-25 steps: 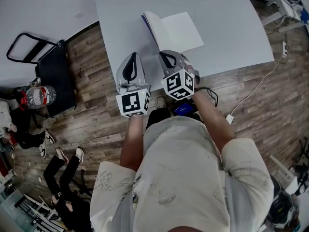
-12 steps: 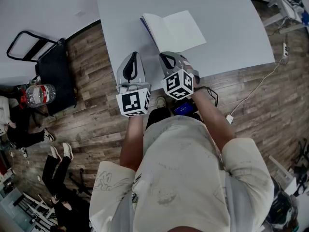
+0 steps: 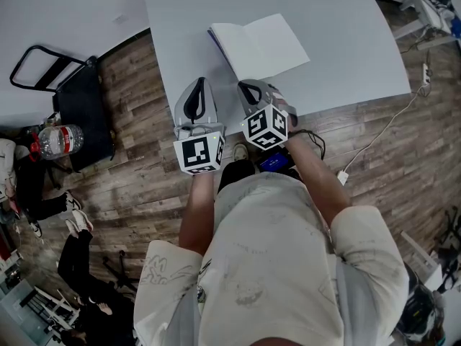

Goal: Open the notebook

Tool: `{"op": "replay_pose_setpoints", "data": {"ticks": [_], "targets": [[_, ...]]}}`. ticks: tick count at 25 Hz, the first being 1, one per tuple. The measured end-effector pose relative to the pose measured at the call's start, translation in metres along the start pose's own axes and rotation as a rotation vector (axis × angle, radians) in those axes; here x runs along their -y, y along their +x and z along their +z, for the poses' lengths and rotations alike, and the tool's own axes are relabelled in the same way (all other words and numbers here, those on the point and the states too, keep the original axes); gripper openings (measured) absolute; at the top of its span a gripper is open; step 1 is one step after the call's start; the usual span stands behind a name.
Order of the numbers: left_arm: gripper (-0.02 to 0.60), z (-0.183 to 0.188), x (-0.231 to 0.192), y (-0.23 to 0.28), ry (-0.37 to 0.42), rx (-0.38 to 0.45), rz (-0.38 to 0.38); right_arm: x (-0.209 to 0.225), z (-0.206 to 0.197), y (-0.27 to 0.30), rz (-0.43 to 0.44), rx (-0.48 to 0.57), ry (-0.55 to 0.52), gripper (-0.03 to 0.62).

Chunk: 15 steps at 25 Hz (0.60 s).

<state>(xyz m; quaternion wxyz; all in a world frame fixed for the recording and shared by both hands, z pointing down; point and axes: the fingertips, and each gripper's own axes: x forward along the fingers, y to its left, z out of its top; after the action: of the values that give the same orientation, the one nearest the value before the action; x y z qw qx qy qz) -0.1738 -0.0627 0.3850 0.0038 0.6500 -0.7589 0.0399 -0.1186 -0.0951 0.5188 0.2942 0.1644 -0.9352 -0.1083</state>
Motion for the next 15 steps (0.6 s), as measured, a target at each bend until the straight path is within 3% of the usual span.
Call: {"op": "replay_pose_setpoints", "data": {"ticks": [15], "targets": [[0.018, 0.0, -0.001, -0.002, -0.001, -0.003, 0.006, -0.011, -0.008, 0.007, 0.032, -0.025, -0.01, 0.006]]}}
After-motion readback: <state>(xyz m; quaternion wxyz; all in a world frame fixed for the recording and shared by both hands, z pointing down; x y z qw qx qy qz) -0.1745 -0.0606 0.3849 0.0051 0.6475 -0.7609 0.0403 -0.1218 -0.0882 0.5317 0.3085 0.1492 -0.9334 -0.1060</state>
